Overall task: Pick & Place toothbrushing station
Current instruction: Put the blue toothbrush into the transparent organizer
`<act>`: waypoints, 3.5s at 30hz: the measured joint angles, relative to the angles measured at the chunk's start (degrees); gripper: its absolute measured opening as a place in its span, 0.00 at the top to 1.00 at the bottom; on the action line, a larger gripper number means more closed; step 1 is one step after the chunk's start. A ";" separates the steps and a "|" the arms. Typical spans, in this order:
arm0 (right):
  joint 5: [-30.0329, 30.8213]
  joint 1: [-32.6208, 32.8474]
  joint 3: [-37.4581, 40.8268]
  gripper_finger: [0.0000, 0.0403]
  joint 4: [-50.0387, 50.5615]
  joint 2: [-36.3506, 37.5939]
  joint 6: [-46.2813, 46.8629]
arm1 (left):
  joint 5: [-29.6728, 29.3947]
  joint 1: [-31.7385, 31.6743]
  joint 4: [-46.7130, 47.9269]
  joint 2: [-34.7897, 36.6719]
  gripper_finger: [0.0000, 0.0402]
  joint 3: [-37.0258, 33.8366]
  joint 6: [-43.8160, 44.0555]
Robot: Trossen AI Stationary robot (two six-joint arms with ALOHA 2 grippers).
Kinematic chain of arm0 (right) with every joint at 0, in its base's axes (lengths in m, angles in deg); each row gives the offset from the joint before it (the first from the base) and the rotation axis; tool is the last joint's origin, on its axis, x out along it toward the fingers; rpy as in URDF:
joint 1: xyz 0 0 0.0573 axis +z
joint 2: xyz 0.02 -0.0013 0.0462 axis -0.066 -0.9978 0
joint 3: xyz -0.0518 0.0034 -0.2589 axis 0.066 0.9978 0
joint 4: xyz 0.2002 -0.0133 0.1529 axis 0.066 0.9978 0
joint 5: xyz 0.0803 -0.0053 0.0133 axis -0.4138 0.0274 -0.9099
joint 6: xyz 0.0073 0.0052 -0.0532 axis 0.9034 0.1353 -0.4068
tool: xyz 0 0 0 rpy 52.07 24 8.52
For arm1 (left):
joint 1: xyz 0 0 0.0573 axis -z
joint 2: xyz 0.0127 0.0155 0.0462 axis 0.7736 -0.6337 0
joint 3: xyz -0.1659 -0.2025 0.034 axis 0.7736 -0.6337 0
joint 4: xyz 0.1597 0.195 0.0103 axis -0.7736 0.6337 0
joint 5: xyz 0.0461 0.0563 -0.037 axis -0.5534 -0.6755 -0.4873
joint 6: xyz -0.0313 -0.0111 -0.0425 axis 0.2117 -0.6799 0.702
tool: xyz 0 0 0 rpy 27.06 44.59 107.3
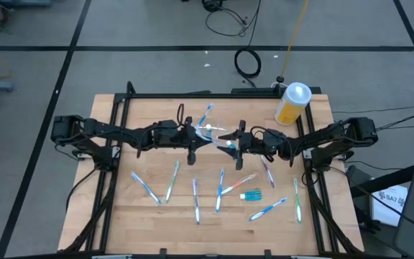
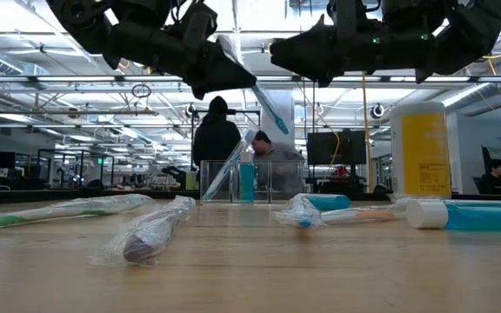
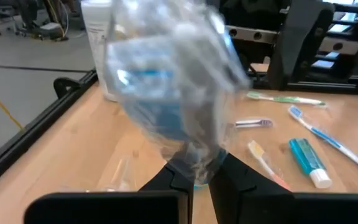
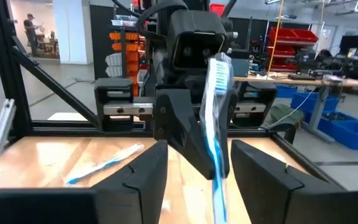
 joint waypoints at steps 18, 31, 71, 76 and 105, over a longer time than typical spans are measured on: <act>2.91 1.97 -7.54 0.56 14.38 -0.07 4.97 | -2.29 5.81 18.51 -8.41 0.96 14.50 -5.38; 2.96 2.15 -7.72 0.56 28.22 7.55 3.85 | -8.47 5.72 24.31 -6.74 0.97 15.42 -5.90; 0.92 -1.03 -7.63 0.97 10.95 -3.56 1.35 | -9.21 4.54 21.48 -7.17 0.90 15.32 -4.04; 0.96 -1.03 -7.63 0.94 10.92 -3.56 1.57 | -9.21 4.53 21.42 -7.17 0.89 15.32 -4.57; 19.65 -1.01 -7.47 0.97 12.36 -2.69 -2.90 | -15.86 4.56 36.56 -1.54 0.57 15.39 -0.09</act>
